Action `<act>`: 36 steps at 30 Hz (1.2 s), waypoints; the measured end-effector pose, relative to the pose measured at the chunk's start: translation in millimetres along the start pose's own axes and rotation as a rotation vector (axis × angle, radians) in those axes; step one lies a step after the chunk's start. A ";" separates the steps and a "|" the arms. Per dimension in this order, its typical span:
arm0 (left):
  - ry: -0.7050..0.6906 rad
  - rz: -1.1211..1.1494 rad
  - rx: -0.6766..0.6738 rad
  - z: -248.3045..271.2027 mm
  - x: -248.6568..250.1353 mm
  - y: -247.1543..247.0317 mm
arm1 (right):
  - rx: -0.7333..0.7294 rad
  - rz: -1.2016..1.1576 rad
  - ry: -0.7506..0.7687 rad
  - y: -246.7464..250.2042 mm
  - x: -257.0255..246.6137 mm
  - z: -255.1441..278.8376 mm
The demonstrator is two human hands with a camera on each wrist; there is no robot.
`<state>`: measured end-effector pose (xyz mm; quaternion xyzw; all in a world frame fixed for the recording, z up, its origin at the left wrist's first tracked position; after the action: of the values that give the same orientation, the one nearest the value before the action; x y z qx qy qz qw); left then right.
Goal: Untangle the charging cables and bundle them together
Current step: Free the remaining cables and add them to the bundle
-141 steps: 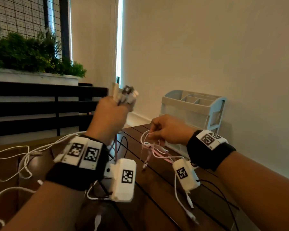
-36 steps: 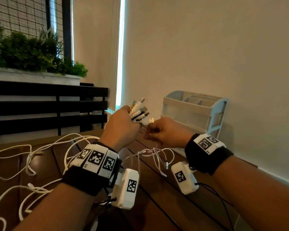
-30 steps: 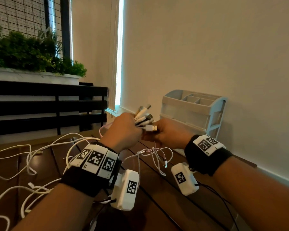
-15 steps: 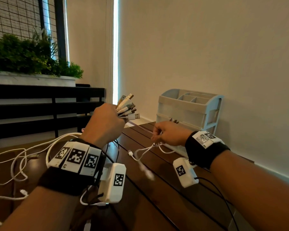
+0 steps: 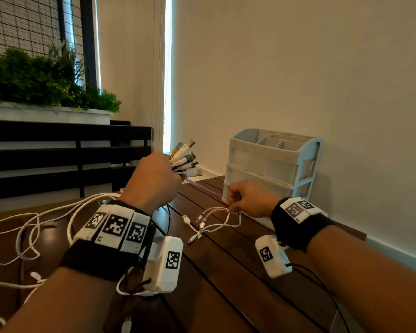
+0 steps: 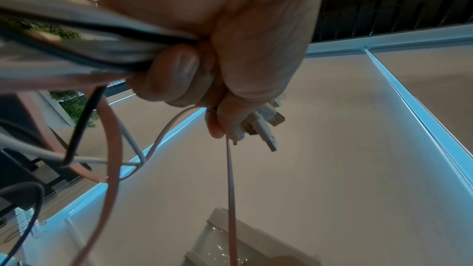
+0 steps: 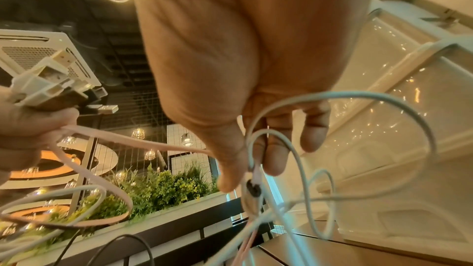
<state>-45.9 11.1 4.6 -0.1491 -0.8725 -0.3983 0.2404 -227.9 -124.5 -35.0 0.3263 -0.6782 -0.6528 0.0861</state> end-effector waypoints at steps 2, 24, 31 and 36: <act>0.016 0.007 0.031 -1.1 -2.8 3.4 | 0.023 -0.023 -0.015 1.1 3.8 -1.1; 0.178 0.021 0.184 -10.8 -32.1 27.5 | 0.053 0.015 -0.008 -6.4 52.5 15.8; 0.170 0.032 0.251 -11.4 -37.3 39.3 | -0.048 0.257 -0.223 -8.5 71.3 10.3; 0.168 0.064 0.241 -10.0 -37.0 44.6 | -0.147 0.364 -0.205 -2.1 67.7 15.0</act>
<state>8.3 29.4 18.2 -0.1129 -0.8856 -0.2939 0.3414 -287.6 -149.6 -59.9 0.1232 -0.6815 -0.7042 0.1566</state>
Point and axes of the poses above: each hand's wrist, its own z-axis away from the middle knuckle, its own y-axis out of the back of the hand, x = y × z, the point moved 3 cm from there along -z, towards the middle knuckle, and after that the axes turned 8 degrees about -y, right-handed, at the moved point
